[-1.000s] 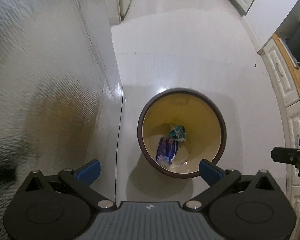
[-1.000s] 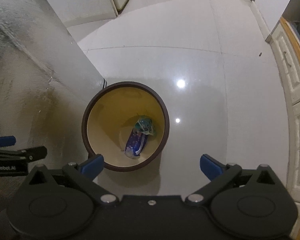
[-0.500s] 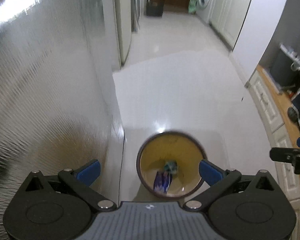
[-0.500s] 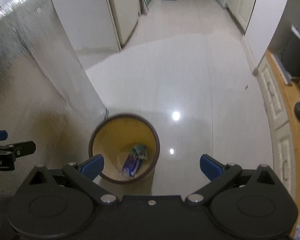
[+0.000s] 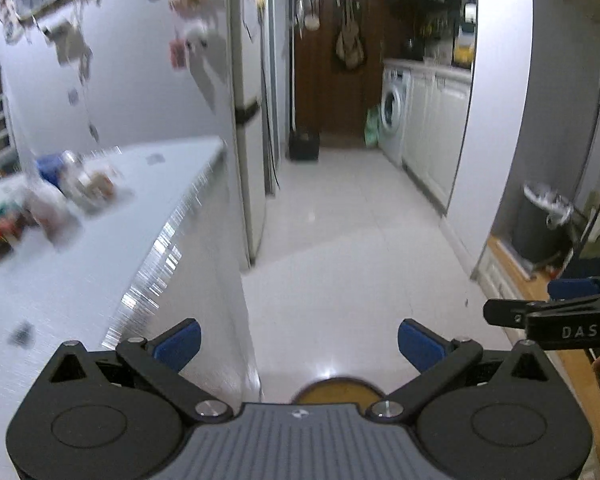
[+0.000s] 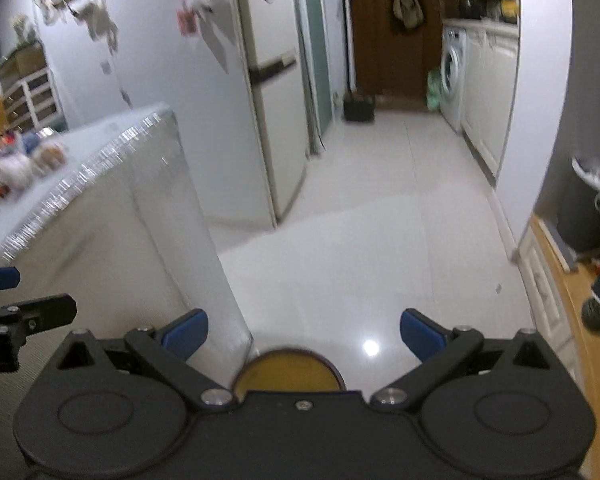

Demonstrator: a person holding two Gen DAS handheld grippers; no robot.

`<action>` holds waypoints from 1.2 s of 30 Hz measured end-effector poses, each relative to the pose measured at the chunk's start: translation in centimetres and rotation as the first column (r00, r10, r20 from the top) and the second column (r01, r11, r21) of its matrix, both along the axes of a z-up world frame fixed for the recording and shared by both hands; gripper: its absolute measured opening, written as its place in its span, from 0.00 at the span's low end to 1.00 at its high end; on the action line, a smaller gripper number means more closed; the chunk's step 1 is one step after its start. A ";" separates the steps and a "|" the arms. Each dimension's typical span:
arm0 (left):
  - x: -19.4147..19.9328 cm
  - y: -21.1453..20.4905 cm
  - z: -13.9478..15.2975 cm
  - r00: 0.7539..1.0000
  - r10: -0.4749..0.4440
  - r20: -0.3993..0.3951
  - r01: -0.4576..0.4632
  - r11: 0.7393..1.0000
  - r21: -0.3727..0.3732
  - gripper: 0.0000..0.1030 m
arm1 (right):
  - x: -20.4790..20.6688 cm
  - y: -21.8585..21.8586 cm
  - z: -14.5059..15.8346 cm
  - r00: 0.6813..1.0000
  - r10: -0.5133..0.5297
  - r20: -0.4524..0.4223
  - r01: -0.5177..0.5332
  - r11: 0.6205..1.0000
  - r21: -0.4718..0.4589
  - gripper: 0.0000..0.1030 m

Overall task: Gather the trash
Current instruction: 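Move both tools back toward the remaining trash on the counter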

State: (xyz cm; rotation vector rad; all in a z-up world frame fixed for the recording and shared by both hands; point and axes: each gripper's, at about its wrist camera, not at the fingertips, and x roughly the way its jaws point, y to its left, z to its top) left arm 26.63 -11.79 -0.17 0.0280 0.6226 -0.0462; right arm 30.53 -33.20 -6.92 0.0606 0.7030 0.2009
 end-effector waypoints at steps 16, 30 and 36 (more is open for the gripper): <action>-7.9 7.4 10.5 0.965 0.097 0.242 -0.124 0.987 0.098 1.00 | -3.5 6.3 9.4 0.953 0.107 0.285 -0.150 0.979 0.135 1.00; -1.4 16.4 13.1 0.935 0.228 0.273 -0.228 0.973 -0.031 1.00 | -2.6 11.8 11.9 0.902 0.180 0.391 -0.263 0.950 0.169 1.00; 4.3 20.5 9.5 0.935 0.289 0.205 -0.258 0.952 -0.163 0.99 | -0.2 14.2 11.9 0.904 0.199 0.379 -0.290 0.936 0.200 1.00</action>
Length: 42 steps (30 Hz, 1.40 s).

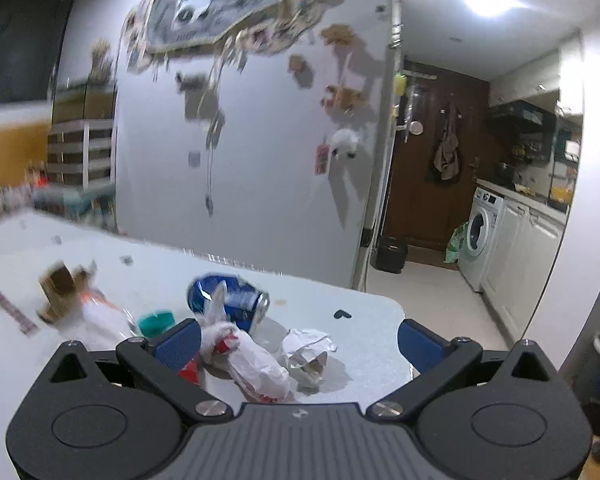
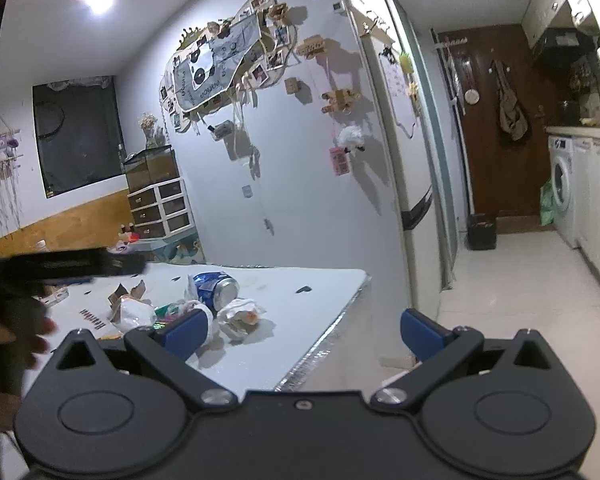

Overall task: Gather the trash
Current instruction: 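Move both tools back toward the remaining trash on the counter, then grasp the white plastic bag with left tool while right tool grasps crumpled tissue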

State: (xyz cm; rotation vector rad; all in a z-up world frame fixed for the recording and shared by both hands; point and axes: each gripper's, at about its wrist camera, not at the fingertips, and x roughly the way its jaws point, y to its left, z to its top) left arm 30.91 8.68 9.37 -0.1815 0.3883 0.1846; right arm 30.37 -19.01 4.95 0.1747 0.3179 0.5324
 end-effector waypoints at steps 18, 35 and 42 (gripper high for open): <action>7.5 6.9 -8.0 0.985 0.011 -0.172 -0.052 0.971 -0.235 0.70 | 8.4 13.0 -4.3 0.974 0.176 0.141 -0.120 0.935 -0.334 1.00; 6.8 7.8 -8.9 0.975 -0.054 -0.217 0.017 0.986 -0.167 0.44 | 10.9 20.4 -6.4 0.900 0.416 0.132 -0.255 0.746 -0.615 0.92; 4.3 10.0 -8.8 0.969 -0.126 -0.213 0.078 0.973 -0.217 0.38 | 12.3 22.2 -6.0 0.877 0.461 0.137 -0.269 0.705 -0.656 0.89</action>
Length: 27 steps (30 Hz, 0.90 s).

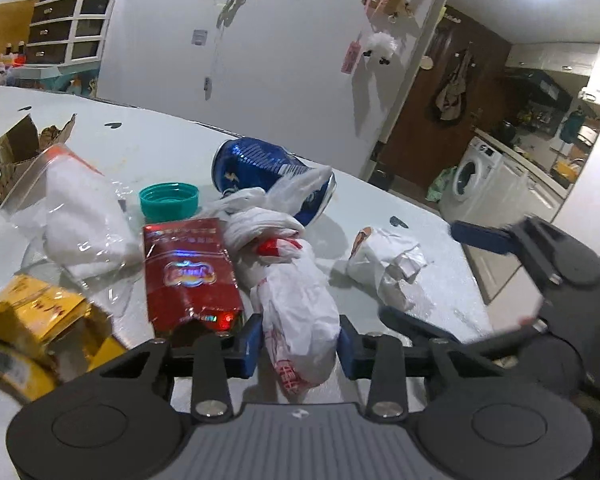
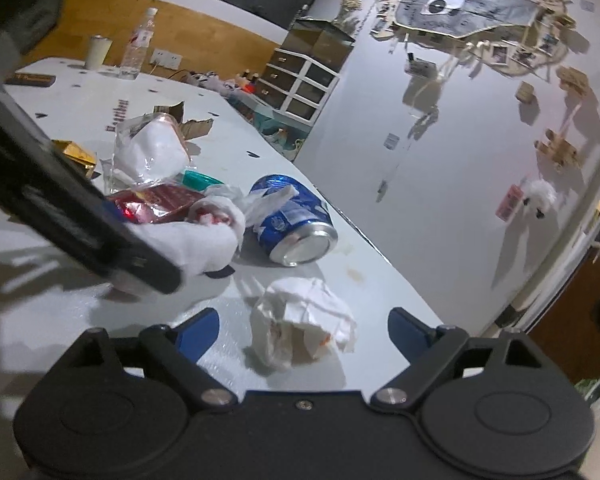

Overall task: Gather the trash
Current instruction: 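Grasp the white plastic bag with left tool while right tool grasps crumpled tissue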

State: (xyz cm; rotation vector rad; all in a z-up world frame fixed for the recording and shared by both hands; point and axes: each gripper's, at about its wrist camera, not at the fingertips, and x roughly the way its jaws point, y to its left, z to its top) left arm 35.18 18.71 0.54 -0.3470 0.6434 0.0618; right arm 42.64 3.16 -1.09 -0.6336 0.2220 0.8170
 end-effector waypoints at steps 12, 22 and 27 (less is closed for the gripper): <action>-0.6 0.4 0.2 1.000 -0.011 0.013 0.011 1.000 -0.018 0.39 | 2.5 2.5 -1.1 0.998 -0.019 -0.068 0.017 0.999 -0.038 0.48; -0.5 0.9 -0.2 0.997 0.065 0.045 -0.061 0.994 -0.087 0.53 | 1.4 -1.3 -0.4 0.963 -0.107 -0.246 0.154 0.971 0.181 0.28; 0.4 0.3 -0.7 0.997 0.073 0.027 -0.072 0.996 -0.050 0.53 | 0.4 -2.4 -0.2 0.936 -0.111 -0.335 0.201 0.948 0.248 0.26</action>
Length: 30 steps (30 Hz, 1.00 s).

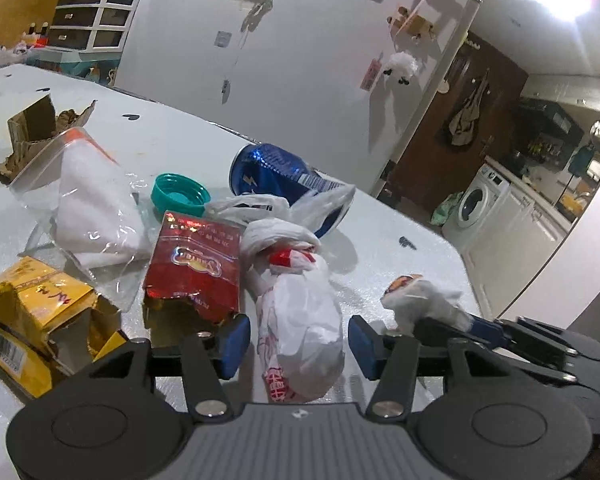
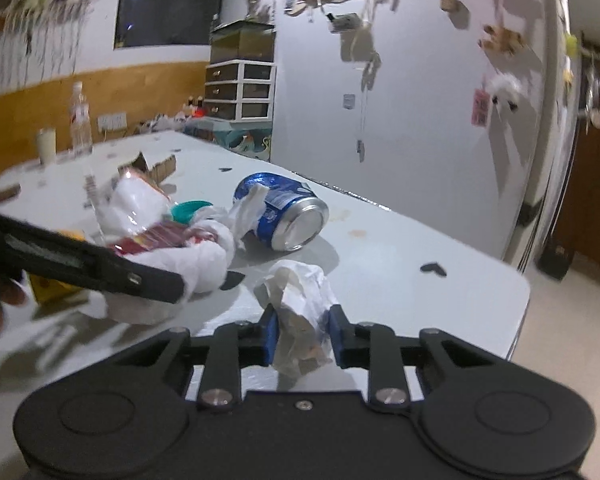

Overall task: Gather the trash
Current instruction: 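Grasp the white plastic bag with left tool while right tool grasps crumpled tissue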

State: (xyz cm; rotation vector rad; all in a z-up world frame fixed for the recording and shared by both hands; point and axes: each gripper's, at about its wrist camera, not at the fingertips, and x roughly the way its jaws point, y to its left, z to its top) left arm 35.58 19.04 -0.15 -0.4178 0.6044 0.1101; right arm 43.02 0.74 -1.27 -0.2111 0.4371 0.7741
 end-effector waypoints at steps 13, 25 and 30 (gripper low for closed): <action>-0.3 -1.9 0.6 0.998 -0.055 0.023 0.052 0.990 0.129 0.34 | -2.2 -0.2 0.4 0.991 -0.067 -0.117 0.077 0.994 0.081 0.25; -2.7 -5.0 2.9 0.991 -0.082 0.105 0.051 0.962 0.269 0.34 | -4.4 -4.1 3.0 0.984 -0.161 -0.070 0.170 0.975 0.143 0.25; -3.6 -7.3 3.7 0.982 -0.134 0.130 0.092 0.953 0.290 0.34 | -5.6 -6.2 3.7 0.979 -0.196 -0.050 0.202 0.967 0.156 0.25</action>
